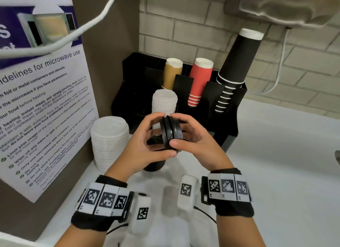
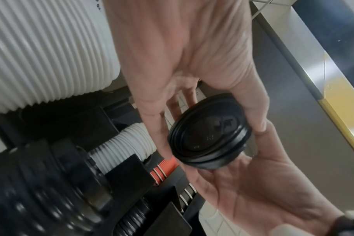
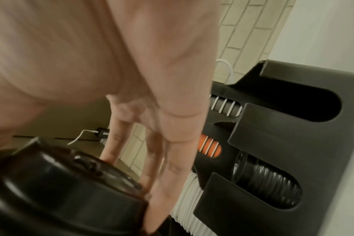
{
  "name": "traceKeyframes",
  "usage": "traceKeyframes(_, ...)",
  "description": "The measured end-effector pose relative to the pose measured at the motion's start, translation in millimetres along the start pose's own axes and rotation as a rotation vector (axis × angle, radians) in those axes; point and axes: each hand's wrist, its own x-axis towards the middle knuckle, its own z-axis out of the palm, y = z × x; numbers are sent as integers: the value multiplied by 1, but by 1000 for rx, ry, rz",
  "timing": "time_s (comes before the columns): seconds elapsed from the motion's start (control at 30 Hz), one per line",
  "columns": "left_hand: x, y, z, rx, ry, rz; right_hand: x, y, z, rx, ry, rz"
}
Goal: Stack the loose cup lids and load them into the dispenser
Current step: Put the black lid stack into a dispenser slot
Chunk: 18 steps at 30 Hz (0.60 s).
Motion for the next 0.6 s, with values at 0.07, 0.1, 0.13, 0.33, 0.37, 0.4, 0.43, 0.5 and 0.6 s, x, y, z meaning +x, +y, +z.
traceKeyframes(0.07, 1, 0, 4, 3, 37, 10, 0, 0, 1, -13, 36, -7)
traceKeyframes(0.1, 1, -1, 5, 8, 50, 9, -1, 0, 1, -24, 45, -11)
traceKeyframes(0.13, 1, -1, 6, 15, 57, 4, -1, 0, 1, -34, 48, -14)
traceKeyframes(0.33, -1, 1, -1, 42, -19, -15, -4, -4, 0, -45, 17, -9)
traceKeyframes(0.37, -2, 1, -2, 49, -27, -16, -4, -4, 0, -47, 14, -10)
traceKeyframes(0.4, -1, 1, -3, 56, -31, -15, -5, -5, 0, -50, 14, -12)
traceKeyframes(0.43, -1, 2, -3, 66, -31, -14, -5, -6, 0, -55, 15, -14)
traceKeyframes(0.5, -1, 3, -3, 86, -26, -6, -5, -8, 0, -77, 18, -22)
traceKeyframes(0.6, 0, 4, -3, 98, -13, 9, -5, -9, 1, -78, 16, -41)
